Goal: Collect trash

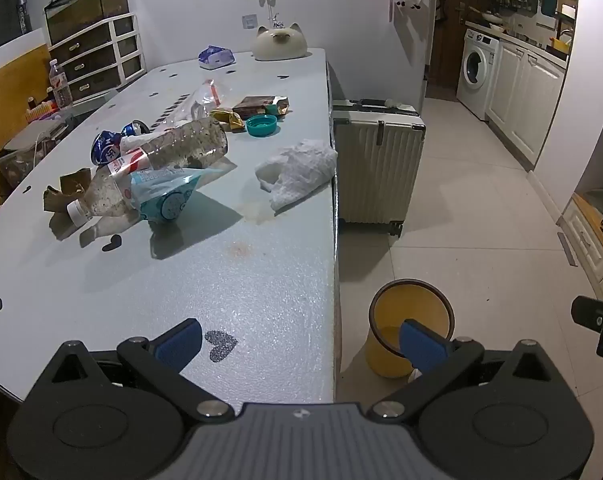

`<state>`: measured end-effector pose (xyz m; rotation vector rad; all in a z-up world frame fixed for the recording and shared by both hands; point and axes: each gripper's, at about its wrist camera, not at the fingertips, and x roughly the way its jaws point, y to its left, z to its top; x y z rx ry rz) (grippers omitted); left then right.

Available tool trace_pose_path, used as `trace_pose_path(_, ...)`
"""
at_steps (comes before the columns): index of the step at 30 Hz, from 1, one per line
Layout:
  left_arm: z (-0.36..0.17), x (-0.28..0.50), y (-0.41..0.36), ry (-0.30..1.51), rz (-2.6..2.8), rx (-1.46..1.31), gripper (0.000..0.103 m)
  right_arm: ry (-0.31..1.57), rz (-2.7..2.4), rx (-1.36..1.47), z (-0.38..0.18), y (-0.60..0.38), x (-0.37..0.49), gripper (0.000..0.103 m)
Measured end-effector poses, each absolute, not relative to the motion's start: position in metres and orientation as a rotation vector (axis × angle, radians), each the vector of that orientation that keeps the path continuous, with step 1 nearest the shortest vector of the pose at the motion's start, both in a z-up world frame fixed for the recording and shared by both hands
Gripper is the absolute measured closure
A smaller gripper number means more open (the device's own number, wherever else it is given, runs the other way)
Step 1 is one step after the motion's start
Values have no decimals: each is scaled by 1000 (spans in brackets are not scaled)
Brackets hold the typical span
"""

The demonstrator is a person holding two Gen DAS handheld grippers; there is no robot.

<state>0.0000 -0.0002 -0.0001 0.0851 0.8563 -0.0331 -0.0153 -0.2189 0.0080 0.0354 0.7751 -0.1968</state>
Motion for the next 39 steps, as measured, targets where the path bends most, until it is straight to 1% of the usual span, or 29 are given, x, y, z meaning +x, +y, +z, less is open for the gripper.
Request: trace_pose_path(39, 2, 1, -4, 849, -37, 78, 0, 772, -195, 35, 9, -220, -18, 1)
